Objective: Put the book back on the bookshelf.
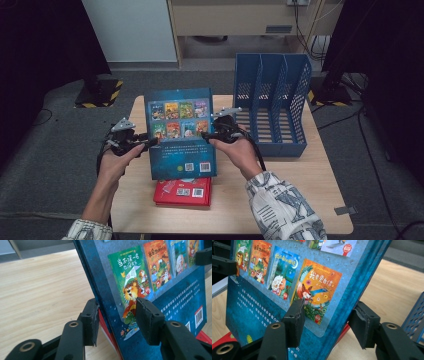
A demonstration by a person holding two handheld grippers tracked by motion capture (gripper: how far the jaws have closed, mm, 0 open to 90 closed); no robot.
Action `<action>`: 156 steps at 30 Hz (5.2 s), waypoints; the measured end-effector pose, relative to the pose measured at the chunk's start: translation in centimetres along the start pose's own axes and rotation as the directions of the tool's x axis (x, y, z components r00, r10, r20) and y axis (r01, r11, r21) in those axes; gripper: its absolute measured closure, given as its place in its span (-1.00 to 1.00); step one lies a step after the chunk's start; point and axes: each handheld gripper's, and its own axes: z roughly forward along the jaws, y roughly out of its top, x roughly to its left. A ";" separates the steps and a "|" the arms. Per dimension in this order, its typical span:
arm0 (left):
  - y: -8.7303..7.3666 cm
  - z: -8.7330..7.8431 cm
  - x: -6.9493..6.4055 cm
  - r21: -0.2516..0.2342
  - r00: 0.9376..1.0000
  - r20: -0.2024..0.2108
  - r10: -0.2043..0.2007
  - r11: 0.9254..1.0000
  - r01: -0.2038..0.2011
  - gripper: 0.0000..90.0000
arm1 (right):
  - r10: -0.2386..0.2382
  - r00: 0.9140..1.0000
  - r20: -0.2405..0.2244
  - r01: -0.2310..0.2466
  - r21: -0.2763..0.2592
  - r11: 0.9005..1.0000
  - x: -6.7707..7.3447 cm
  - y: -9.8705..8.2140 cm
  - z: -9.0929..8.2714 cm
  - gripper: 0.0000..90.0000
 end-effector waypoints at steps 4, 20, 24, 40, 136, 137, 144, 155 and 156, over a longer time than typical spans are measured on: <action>0.6 0.3 0.2 0.001 1.000 -0.031 0.007 1.000 -0.007 0.21 | -0.018 1.000 0.003 0.018 -0.017 1.000 -0.2 0.7 0.0 0.15; 3.1 1.4 1.4 -0.045 0.998 -0.060 0.006 0.999 -0.009 0.25 | -0.029 1.000 0.000 0.029 -0.067 0.997 -1.8 1.9 0.5 0.24; 3.4 1.5 1.5 -0.033 0.998 -0.062 0.013 0.999 -0.015 0.25 | -0.035 0.999 0.003 0.036 -0.067 0.997 -1.8 2.1 0.6 0.24; 3.4 1.3 1.5 -0.032 0.997 -0.071 0.022 0.999 -0.024 0.25 | -0.072 0.997 0.028 0.074 -0.064 0.995 -1.6 2.5 0.5 0.24; 3.0 0.8 0.5 -0.149 0.997 -0.010 0.072 0.986 -0.072 -0.24 | -0.166 0.985 -0.047 0.153 -0.208 0.966 1.7 -0.3 -3.8 0.50; 3.0 0.8 0.5 -0.151 0.997 -0.007 0.072 0.986 -0.072 -0.25 | -0.172 0.984 -0.046 0.159 -0.208 0.965 1.8 -0.4 -3.8 0.51; 3.1 1.3 0.7 -0.166 0.996 0.019 0.082 0.983 -0.078 -0.37 | -0.192 0.978 -0.077 0.170 -0.229 0.958 2.3 -0.4 -4.1 0.52; 3.1 1.6 0.6 -0.171 0.993 0.051 0.111 0.980 -0.101 -0.59 | -0.218 0.969 -0.119 0.183 -0.247 0.951 3.1 -0.4 -4.2 0.69; 3.1 1.6 0.6 -0.171 0.993 0.052 0.111 0.980 -0.100 -0.59 | -0.220 0.969 -0.114 0.187 -0.244 0.951 3.2 -0.4 -4.3 0.68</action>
